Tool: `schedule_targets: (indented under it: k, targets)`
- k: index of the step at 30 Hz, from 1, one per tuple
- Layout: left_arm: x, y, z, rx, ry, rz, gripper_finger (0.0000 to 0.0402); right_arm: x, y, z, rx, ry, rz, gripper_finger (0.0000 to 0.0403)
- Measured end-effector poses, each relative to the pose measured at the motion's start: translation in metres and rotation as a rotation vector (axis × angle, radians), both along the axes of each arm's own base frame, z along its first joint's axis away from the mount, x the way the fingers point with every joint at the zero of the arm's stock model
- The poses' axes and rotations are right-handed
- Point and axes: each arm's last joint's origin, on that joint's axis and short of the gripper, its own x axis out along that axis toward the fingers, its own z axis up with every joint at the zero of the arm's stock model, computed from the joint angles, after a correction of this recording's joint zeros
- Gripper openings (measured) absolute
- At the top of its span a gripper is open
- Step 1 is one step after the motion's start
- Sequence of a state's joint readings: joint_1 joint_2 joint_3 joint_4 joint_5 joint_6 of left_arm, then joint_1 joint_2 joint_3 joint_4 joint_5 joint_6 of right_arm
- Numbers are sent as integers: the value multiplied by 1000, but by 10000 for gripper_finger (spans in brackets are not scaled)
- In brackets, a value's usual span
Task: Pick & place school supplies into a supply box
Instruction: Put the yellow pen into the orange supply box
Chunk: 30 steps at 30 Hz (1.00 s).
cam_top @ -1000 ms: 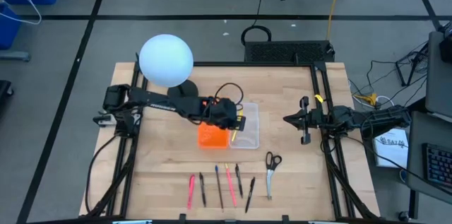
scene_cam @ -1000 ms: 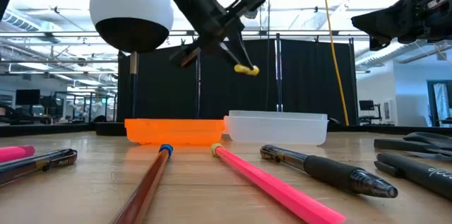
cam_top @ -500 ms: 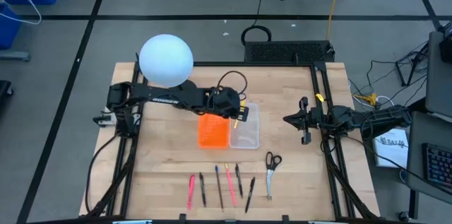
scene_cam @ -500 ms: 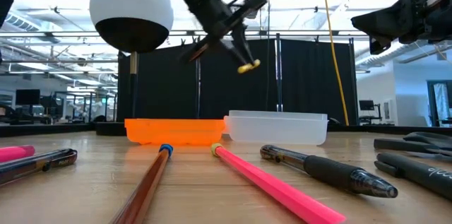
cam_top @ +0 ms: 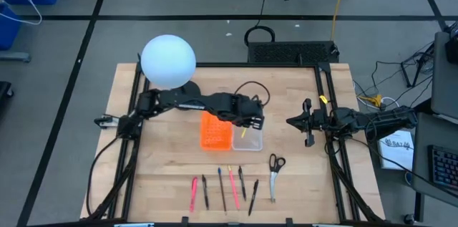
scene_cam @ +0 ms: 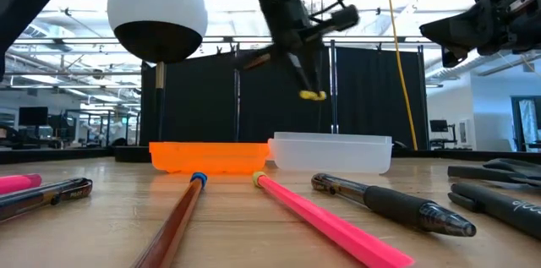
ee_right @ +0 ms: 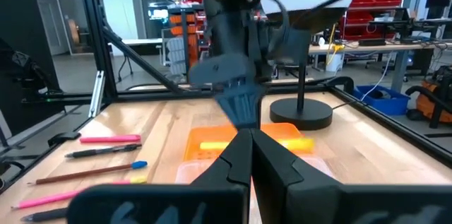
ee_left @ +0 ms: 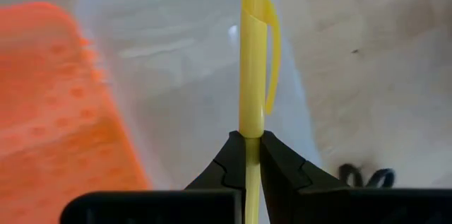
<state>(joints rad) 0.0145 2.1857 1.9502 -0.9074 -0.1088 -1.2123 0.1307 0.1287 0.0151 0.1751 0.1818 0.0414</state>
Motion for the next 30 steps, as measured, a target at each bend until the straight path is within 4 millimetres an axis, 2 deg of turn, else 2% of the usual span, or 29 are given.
schedule_targets:
  k: [5,10,15,24,30]
  targets:
    - [7,-1,-22,-19,45,40,22,0,0,-1,-1,6,2,0]
    - [5,2,-34,-54,52,105,22,0,0,-1,-1,9,3,0]
    - [4,1,-36,-55,57,107,22,0,0,-1,-1,9,2,0]
    - [10,-4,-56,-65,88,95,22,0,0,-1,-1,10,2,0]
    - [11,-8,-61,-76,97,97,44,1,0,-2,-2,17,2,0]
